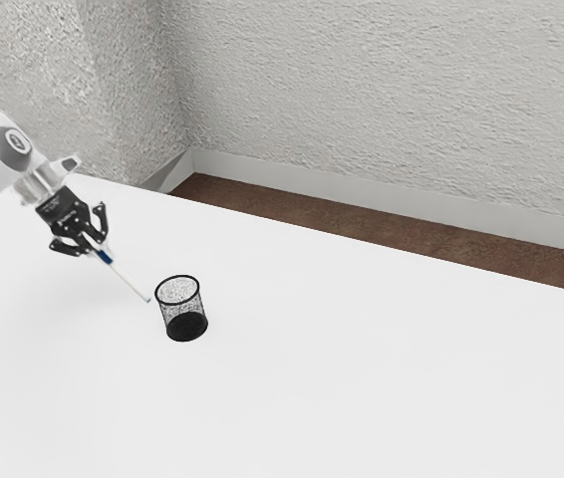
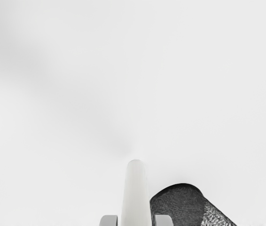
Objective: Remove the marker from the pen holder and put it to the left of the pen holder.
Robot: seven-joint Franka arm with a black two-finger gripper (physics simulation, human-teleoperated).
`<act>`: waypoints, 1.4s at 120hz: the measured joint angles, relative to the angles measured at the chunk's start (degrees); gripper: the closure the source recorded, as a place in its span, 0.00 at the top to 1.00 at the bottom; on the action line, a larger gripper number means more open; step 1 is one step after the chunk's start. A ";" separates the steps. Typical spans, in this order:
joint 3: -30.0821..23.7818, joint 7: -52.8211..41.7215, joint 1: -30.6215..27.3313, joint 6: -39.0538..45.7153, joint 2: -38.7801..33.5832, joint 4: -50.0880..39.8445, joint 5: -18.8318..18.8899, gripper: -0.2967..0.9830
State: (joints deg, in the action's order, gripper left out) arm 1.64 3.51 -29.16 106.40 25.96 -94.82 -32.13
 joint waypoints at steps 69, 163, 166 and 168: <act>0.05 -5.62 -3.45 -2.92 10.31 6.81 -5.43 0.38; -8.29 -6.19 17.80 -18.48 -21.38 14.89 21.88 0.75; -8.26 -6.05 18.69 -19.53 -21.57 15.16 22.66 0.75; -8.14 -5.96 19.10 -20.16 -21.62 15.28 23.11 0.75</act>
State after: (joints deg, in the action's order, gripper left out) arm -6.51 -2.45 -10.05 86.24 4.34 -79.54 -9.02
